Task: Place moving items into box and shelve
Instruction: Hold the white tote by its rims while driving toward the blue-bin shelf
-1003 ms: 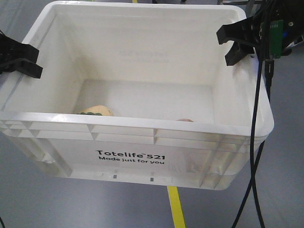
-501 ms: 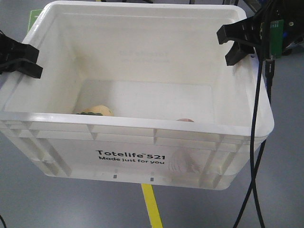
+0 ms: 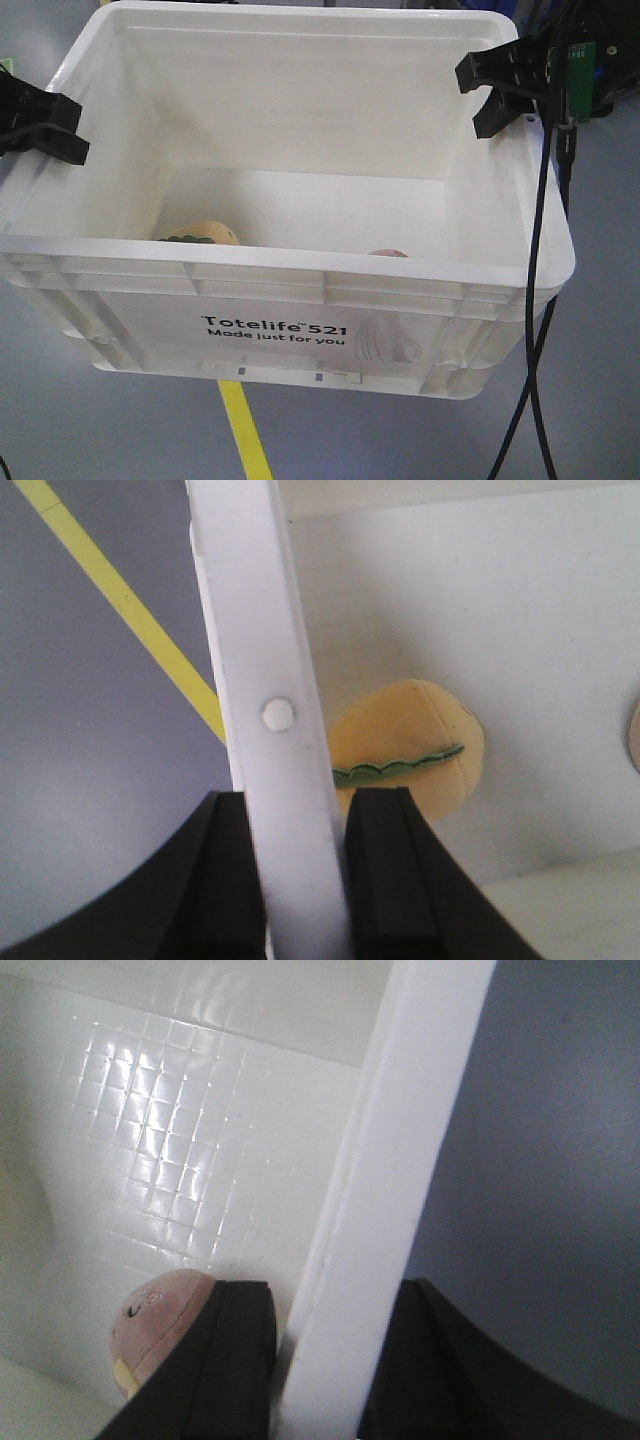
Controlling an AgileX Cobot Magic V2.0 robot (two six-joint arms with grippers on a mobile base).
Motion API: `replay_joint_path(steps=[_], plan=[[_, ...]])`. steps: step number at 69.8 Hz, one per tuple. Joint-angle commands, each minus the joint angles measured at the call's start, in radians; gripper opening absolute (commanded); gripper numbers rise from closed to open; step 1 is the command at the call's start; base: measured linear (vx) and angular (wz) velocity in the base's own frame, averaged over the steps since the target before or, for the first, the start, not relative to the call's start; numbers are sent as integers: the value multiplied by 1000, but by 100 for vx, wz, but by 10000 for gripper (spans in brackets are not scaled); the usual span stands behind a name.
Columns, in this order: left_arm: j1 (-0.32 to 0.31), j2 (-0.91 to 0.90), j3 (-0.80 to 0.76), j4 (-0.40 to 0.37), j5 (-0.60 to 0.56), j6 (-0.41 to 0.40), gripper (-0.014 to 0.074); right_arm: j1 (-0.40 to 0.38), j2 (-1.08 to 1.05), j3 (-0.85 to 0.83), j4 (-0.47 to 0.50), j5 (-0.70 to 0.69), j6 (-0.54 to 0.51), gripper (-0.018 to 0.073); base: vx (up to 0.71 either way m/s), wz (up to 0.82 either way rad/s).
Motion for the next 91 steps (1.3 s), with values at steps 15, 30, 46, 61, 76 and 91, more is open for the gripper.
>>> replay_joint_path(steps=[15,30,46,61,76,91], plan=[[-6,-41,-47,-72,-91,10,-17,0,-53,-47,51,-74,-38,-12,42,-47],[-6,-41,-47,-72,-92,10,-17,0,-53,-47,52,-74,-38,-12,38,-64],[-6,-41,-47,-72,-92,10,-17,0,-53,-47,52,-74,-38,-12,34,-70],[-6,-41,-47,-68,-92,10,-17,0,-53,-47,52,-73,-38,-12,31,-64],[-6,-41,-47,-69,-92,10,-17,0,-53,-47,52,-73,-38,-12,31,-56],[-6,-41,-47,-69,-91,10,-17,0,-53,-47,52,-73,-38,-12,32,-47]])
